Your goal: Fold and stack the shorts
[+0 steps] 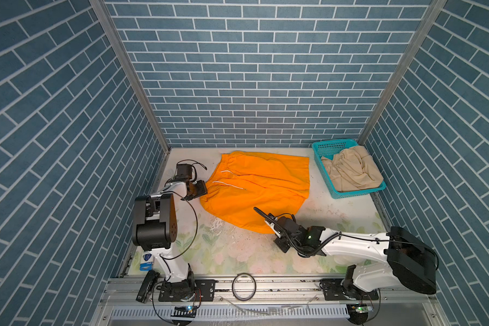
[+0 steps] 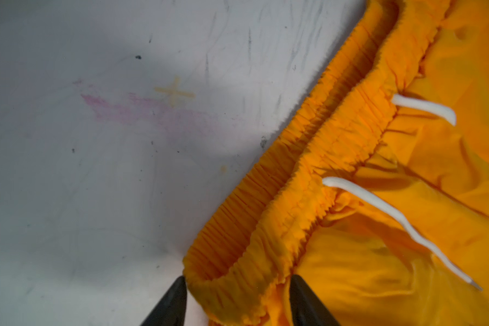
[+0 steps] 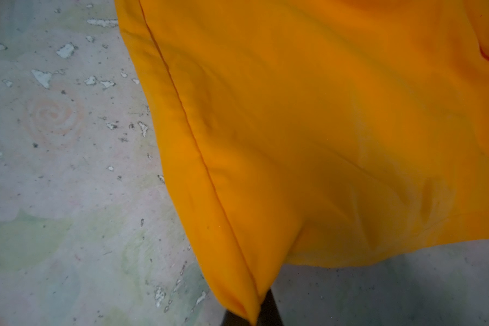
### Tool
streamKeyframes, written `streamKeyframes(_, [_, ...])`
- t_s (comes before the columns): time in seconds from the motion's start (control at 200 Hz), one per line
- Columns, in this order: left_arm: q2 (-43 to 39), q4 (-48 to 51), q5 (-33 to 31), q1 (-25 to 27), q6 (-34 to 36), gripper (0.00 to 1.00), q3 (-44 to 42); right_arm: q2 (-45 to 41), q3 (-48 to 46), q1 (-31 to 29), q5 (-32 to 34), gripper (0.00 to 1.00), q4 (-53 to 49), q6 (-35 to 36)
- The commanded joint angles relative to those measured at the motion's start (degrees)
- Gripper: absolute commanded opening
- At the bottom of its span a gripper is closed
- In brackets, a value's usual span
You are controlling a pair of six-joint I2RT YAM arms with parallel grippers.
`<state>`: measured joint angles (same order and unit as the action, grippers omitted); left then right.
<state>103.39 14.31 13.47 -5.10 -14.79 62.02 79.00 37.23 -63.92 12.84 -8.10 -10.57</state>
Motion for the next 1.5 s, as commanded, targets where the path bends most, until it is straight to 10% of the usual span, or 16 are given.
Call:
streamKeyframes(0.0, [0.52,2.31,1.25,0.01,0.68,0.28,0.74,-2.71,-1.00,0.86,1.04,0.00,0.48,-2.43])
streamKeyframes(0.095, [-0.53,2.62,0.51,0.01,1.24,0.00,0.65,-4.69,-0.95,1.50,2.05,0.00,-0.96,-2.70])
streamKeyframes(0.845, [-36.62,30.63,-10.51,2.99,1.32,0.00,1.66,-20.73,19.15,2.13,16.19,0.00,-42.01,-5.69])
streamKeyframes(1.19, [-38.10,43.08,-11.14,3.43,3.94,0.07,4.51,-15.21,29.40,17.84,4.35,0.00,-40.73,3.18])
streamKeyframes(1.495, [-23.65,42.12,-11.44,3.48,4.94,0.05,9.59,6.52,46.69,32.37,-9.37,0.00,-38.54,13.94])
